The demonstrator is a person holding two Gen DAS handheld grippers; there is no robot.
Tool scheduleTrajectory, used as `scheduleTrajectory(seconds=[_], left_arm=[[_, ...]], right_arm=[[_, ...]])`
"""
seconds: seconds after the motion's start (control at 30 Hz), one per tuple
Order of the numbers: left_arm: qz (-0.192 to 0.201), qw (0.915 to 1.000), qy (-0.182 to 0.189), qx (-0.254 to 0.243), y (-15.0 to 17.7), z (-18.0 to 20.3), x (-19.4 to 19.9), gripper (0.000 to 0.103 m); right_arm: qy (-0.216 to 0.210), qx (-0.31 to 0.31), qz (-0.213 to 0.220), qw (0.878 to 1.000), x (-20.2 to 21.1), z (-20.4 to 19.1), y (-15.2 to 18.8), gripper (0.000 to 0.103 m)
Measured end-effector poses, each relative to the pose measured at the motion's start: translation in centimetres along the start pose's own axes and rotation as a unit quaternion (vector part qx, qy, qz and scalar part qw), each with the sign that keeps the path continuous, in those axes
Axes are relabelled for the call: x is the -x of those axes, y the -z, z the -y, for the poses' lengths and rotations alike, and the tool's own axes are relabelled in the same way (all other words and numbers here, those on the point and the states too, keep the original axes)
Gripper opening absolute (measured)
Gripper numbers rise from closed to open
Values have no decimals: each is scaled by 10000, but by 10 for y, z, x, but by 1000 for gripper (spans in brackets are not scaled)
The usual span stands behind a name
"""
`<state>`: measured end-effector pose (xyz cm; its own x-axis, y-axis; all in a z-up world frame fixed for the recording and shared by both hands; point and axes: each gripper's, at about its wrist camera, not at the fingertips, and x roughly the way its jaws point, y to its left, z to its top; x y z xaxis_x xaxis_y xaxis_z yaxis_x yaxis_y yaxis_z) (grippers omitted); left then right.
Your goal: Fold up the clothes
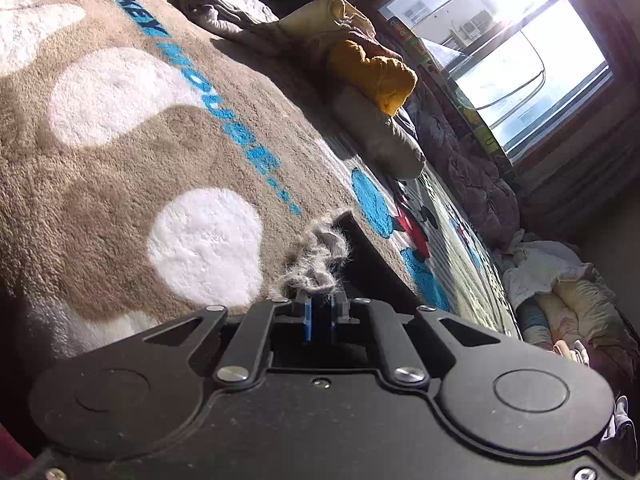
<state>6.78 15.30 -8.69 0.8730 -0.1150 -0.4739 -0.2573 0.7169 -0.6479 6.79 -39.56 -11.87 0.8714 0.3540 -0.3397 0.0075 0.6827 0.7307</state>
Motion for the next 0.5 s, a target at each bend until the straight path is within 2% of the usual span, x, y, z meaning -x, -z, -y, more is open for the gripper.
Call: scheduleTrajectory(seconds=[0.07,0.13,0.2,0.27,0.37,0.4,0.47,0.5], left_arm=[[265,9994,-123,-201,-3,8,12,10],[451,9977,-97,-506,-5,21,19,10],[465,9941,68,-980,-2,44,18,10],[358,9882,258,-1468,6,69,9,10],[152,9767,406,-2102,26,94,-10,10],[67,9749,401,-2187,31,96,-19,10],[-117,9758,162,-2178,39,88,-41,15],[-204,9759,-56,-2173,42,80,-51,15]], right_arm=[[234,480,335,9980,14,-11,-4,35],[375,937,664,9927,24,-20,-7,35],[263,1793,850,9798,24,-41,-7,34],[3,2603,751,9626,12,-63,-2,34],[-243,3269,532,9433,-13,-83,3,34],[-283,3305,447,9423,-22,-85,3,31],[72,2933,-88,9559,-48,-73,-2,30],[326,2635,-469,9630,-64,-61,-4,23]])
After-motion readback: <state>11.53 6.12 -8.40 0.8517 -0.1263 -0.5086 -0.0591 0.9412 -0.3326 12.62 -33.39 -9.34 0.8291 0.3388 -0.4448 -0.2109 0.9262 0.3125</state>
